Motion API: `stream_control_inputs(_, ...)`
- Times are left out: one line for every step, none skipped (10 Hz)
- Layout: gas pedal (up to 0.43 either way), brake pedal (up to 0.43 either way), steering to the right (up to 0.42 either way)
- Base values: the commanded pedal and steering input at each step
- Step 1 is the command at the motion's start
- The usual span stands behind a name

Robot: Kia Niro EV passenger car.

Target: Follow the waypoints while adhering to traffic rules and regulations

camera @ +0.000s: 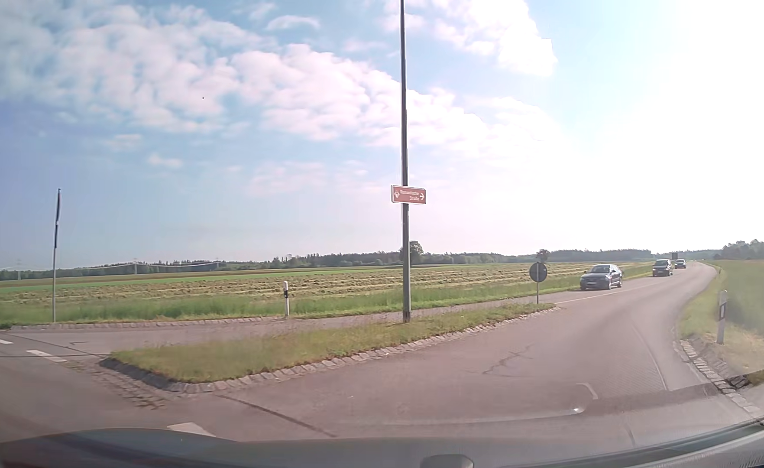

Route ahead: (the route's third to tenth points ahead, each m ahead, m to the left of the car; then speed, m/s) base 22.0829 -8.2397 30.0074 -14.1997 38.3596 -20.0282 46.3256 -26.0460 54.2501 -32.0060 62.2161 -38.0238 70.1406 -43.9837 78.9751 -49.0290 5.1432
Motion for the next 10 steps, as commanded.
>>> stream_control_inputs(0.157,0.000,0.230)
stream_control_inputs(0.157,0.000,0.226)
stream_control_inputs(0.169,0.000,0.224)
stream_control_inputs(0.169,0.000,0.221)
stream_control_inputs(0.169,0.000,0.218)
stream_control_inputs(0.169,0.000,0.216)
stream_control_inputs(0.169,0.000,0.216)
stream_control_inputs(0.169,0.000,0.215)
stream_control_inputs(0.169,0.000,0.213)
stream_control_inputs(0.169,0.000,0.212)
